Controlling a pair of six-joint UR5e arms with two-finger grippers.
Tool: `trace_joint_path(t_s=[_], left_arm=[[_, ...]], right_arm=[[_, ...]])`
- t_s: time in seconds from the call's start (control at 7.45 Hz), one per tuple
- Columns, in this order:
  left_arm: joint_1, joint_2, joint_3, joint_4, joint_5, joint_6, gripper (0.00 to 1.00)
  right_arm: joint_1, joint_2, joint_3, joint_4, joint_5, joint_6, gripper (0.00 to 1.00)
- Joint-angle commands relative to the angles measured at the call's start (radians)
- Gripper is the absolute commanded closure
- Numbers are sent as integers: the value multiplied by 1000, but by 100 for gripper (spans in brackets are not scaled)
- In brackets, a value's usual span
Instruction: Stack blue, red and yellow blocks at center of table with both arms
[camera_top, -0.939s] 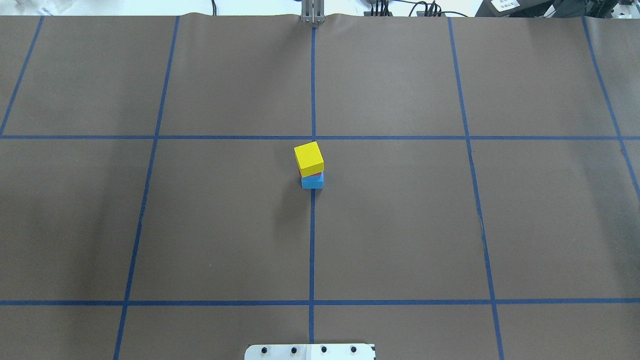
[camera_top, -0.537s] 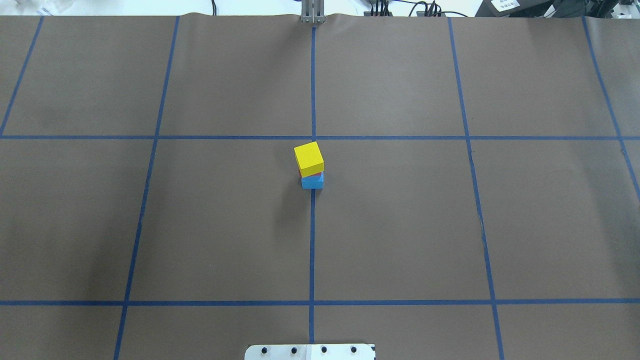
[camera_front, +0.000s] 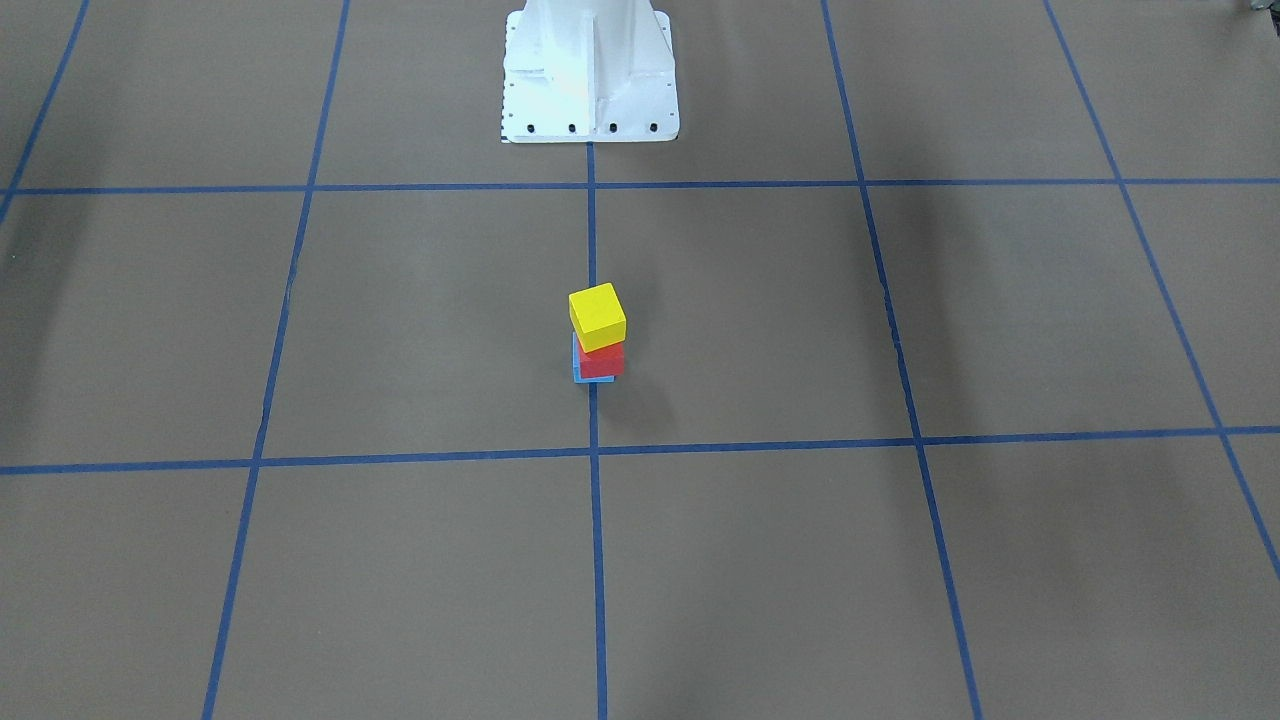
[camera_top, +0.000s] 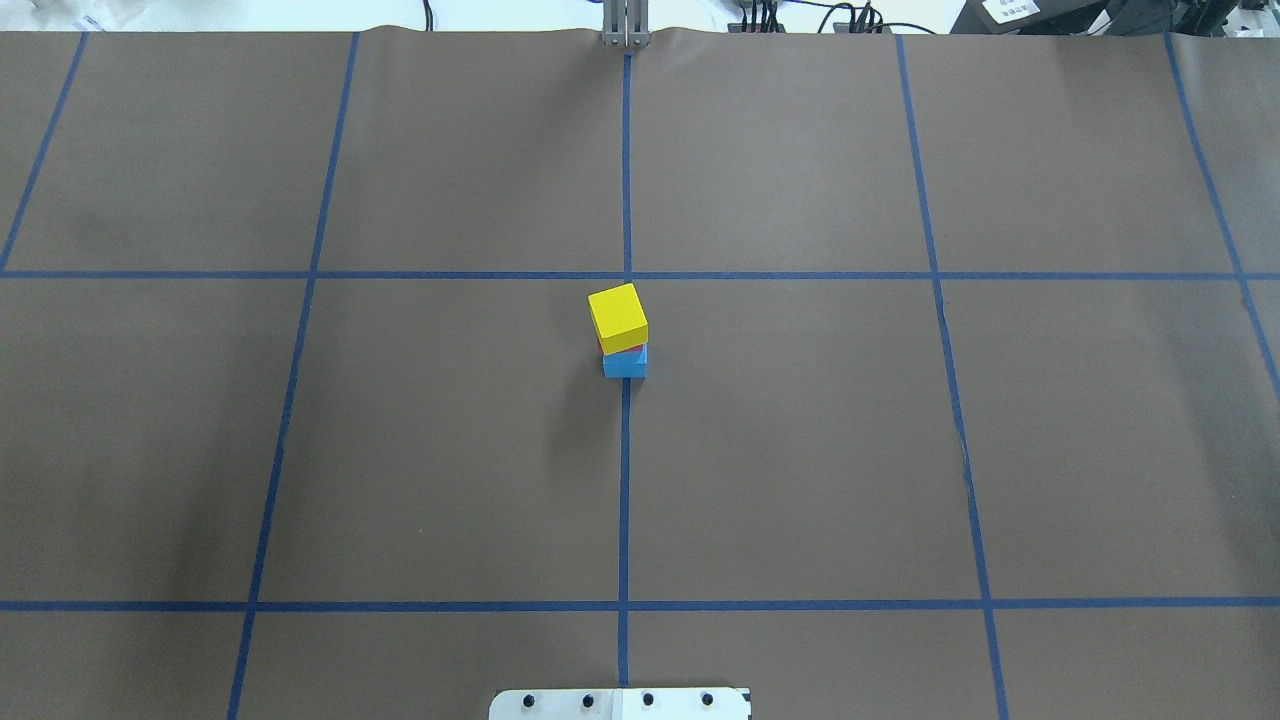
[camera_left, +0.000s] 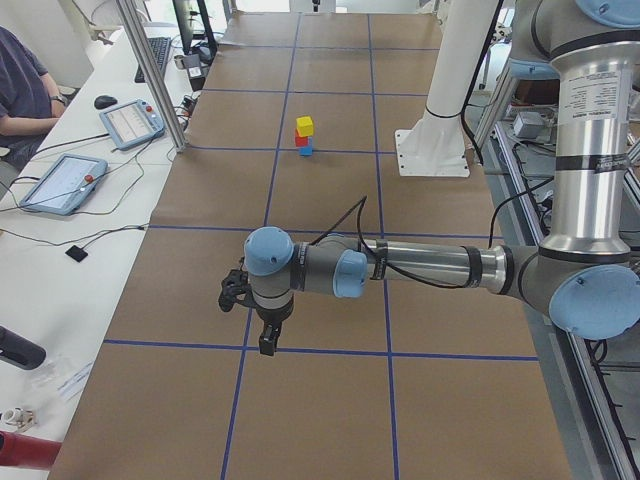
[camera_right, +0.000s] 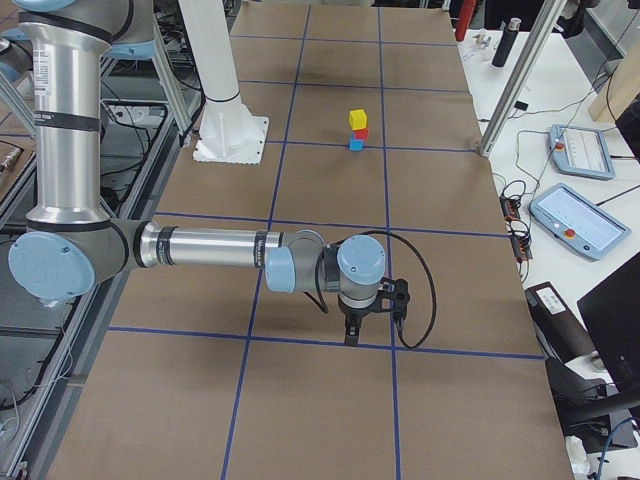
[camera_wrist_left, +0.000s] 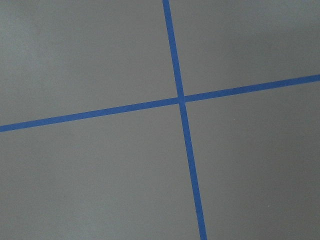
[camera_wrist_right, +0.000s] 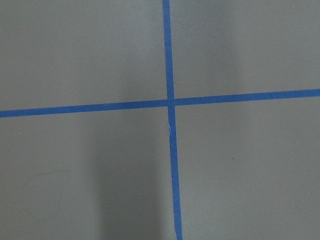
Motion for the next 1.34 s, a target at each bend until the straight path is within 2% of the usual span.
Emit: trace_joint_path(t_s=[0.0, 1.21], left_arm=[[0, 0, 2, 0, 0, 0, 0], [0, -7, 9, -2, 0, 1, 0]], right_arm=[[-1, -2, 50, -73, -13, -13, 0], [-1, 2, 51, -72, -33, -15, 0]])
